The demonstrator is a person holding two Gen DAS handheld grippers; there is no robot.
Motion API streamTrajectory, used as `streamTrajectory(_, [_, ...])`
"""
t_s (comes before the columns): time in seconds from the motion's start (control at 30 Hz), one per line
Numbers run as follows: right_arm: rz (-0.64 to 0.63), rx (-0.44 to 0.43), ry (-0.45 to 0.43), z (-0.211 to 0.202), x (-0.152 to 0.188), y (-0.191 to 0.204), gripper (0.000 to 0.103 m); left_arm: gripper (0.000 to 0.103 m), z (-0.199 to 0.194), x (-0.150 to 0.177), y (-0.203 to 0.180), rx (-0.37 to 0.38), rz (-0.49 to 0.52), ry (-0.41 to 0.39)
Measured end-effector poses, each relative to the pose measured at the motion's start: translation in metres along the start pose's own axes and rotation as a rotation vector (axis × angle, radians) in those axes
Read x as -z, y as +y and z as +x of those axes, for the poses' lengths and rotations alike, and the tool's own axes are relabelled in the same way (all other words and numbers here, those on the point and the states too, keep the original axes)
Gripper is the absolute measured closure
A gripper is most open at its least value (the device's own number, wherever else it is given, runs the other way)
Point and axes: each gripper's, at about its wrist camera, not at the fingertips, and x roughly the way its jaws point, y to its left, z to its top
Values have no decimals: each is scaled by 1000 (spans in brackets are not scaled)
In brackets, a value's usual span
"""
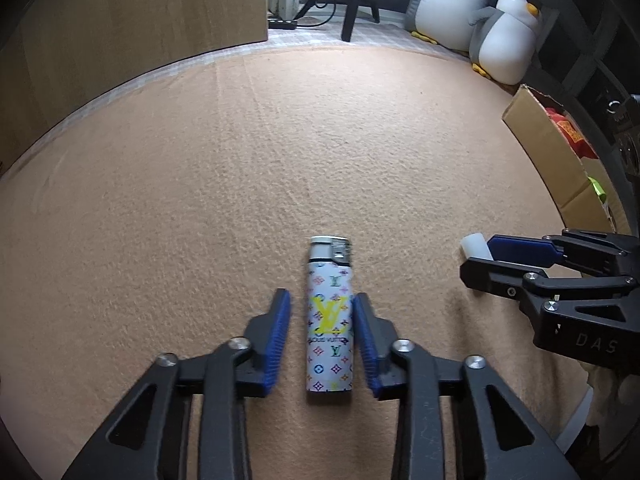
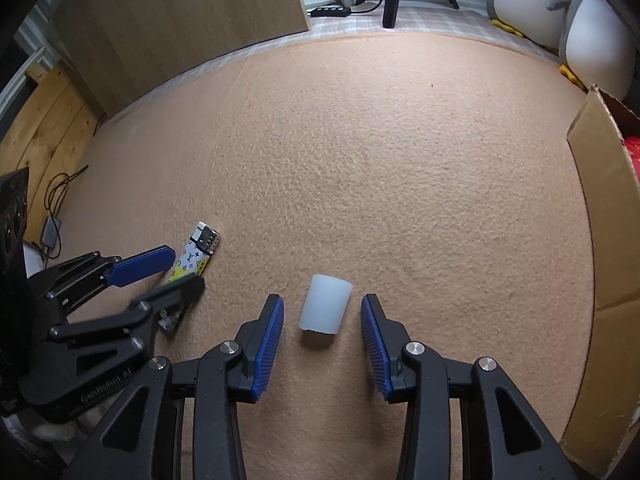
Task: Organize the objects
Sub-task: 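Lift the lighter with the left gripper while the right gripper lifts the white cap, then carry the lighter and cap into the box and open both grippers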
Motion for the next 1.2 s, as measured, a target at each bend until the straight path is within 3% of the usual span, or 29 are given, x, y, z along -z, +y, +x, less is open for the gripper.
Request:
streamTrajectory(0.2, [-23,9,-4,-1,3,1,84,78,-3,5,7,18,-38,-6])
streamTrajectory(0.6, [4,-41,-74,-42,11,-17,87,78,-33,-1,-6,65,-52,-47])
streamTrajectory(0.87, [40,-23,-185,-100,20,-45,87,78,-56,-27,-64,125,26,-104])
streamTrajectory(1.2, [140,61,-287,-165,43,-122,87,78,-61,-58,-163,223,147,-135])
